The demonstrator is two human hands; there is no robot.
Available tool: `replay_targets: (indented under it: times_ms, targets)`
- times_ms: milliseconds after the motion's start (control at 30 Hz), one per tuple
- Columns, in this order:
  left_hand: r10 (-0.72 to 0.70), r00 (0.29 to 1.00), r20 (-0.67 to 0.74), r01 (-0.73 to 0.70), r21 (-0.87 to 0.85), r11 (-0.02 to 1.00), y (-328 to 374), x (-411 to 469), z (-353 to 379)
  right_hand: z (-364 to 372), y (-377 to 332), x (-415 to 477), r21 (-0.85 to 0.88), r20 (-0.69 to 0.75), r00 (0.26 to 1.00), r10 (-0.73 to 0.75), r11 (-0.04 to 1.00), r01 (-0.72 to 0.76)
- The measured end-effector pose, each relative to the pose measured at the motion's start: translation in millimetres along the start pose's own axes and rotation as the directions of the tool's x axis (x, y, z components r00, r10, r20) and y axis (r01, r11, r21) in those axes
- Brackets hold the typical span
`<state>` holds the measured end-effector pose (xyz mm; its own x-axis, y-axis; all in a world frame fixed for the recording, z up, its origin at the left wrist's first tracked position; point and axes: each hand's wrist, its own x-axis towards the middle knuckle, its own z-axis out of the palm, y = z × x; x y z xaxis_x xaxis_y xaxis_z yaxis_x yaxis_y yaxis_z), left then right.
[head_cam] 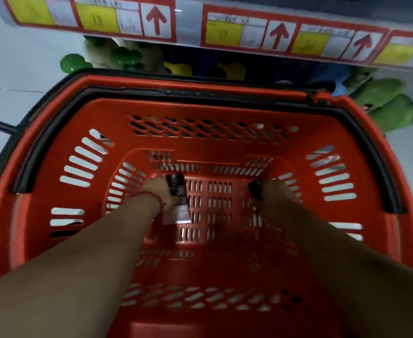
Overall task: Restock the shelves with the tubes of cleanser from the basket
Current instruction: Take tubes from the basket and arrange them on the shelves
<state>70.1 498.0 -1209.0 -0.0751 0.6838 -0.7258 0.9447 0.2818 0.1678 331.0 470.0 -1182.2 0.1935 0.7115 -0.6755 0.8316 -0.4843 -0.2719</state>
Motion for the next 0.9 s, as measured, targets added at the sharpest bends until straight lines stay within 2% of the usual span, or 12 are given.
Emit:
replay_targets:
  times_ms: [133, 233, 367, 433, 600, 733, 833, 900]
  targets:
    - [-0.068, 0.997, 0.025, 0.070, -0.139, 0.988, -1, 23, 17, 19, 2, 35, 0.184, -0.005, 0.979, 0.203, 0.963, -0.199]
    - [-0.085, 0.996, 0.004, 0.084, -0.203, 0.976, 4, 34, 27, 32, 0, 41, 0.239, -0.012, 0.971, 0.240, 0.943, -0.231]
    - [-0.112, 0.993, 0.042, 0.119, -0.239, 0.964, 3, 41, 28, 36, -2, 45, 0.176, -0.032, 0.982, 0.185, 0.968, -0.177]
    - [-0.117, 0.991, 0.064, 0.131, -0.298, 0.946, -1, 40, 25, 32, -4, 44, 0.177, 0.014, 0.989, 0.145, 0.973, -0.145]
    - [-0.058, 0.991, 0.118, 0.105, -0.446, 0.889, -6, 12, 3, 8, -16, 18, 0.397, 0.148, 0.985, 0.085, 0.908, -0.138]
    - [0.084, 0.988, 0.130, 0.001, -0.546, 0.838, -7, -34, -42, -22, -41, -32, 0.626, 0.216, 0.976, -0.007, 0.768, -0.133]
    - [0.182, 0.979, 0.087, -0.086, -0.639, 0.765, -15, -67, -77, -48, -60, -69, 0.754, 0.167, 0.981, -0.100, 0.654, -0.062]
    - [0.261, 0.965, 0.020, -0.168, -0.717, 0.676, -11, -102, -104, -69, -73, -98, 0.788, 0.129, 0.975, -0.179, 0.616, 0.009]
